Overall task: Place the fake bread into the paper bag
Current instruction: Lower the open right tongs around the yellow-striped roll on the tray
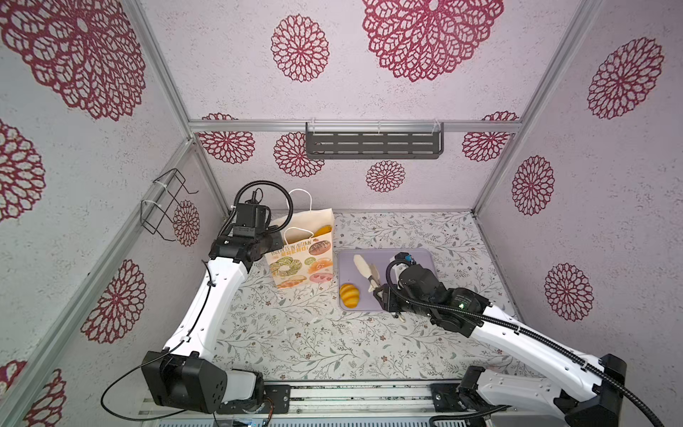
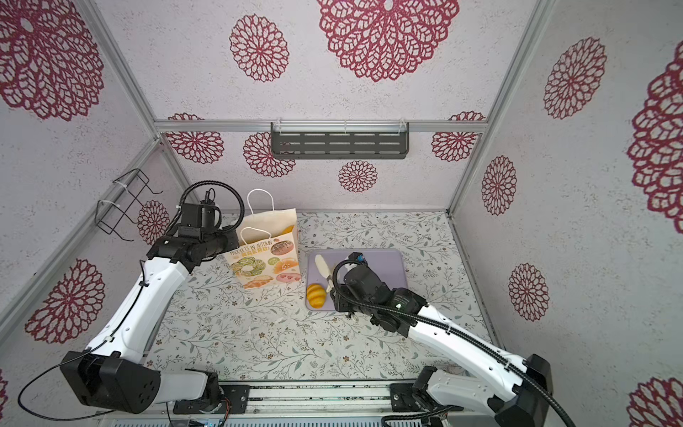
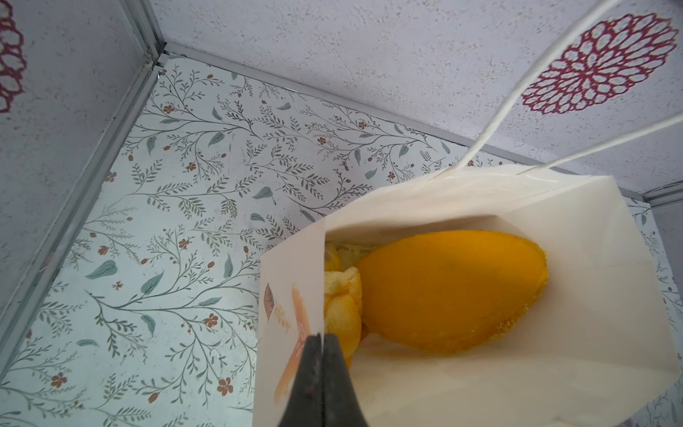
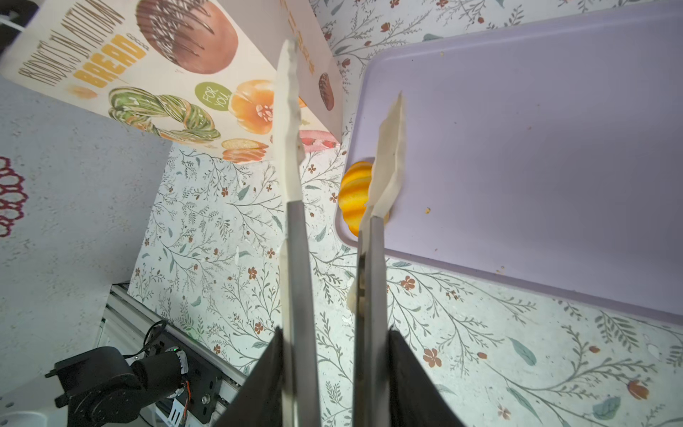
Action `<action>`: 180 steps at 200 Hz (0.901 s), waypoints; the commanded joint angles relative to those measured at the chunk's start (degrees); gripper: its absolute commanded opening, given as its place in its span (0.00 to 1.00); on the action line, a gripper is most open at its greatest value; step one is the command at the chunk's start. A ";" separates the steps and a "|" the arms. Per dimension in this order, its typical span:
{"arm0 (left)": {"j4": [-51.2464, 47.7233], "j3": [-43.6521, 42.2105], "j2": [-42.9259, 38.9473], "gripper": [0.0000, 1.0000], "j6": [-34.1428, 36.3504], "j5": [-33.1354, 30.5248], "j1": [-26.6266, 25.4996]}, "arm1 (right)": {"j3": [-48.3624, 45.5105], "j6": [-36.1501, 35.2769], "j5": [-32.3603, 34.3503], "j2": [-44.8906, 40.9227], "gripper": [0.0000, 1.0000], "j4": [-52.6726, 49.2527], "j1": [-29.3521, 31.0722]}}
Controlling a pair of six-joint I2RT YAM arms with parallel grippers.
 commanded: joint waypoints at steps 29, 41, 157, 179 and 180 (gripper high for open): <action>1.51 -0.05 -1.59 0.00 0.60 -0.22 -0.47 | 2.47 2.04 0.59 0.60 0.41 -2.32 1.36; 1.50 -0.05 -1.60 0.00 0.60 -0.29 -0.47 | 2.47 2.13 0.47 0.89 0.41 -2.58 1.63; 1.36 -0.32 -1.03 0.00 0.91 -1.97 -0.56 | 8.64 -2.56 0.63 10.83 0.41 -8.87 1.90; 1.33 -0.16 -0.63 0.00 0.93 -1.67 -0.56 | 9.35 -3.53 0.94 12.04 0.41 -9.03 1.89; 1.31 -0.15 -0.59 0.00 0.93 -1.65 -0.56 | 9.34 -3.58 0.96 12.05 0.41 -9.02 1.91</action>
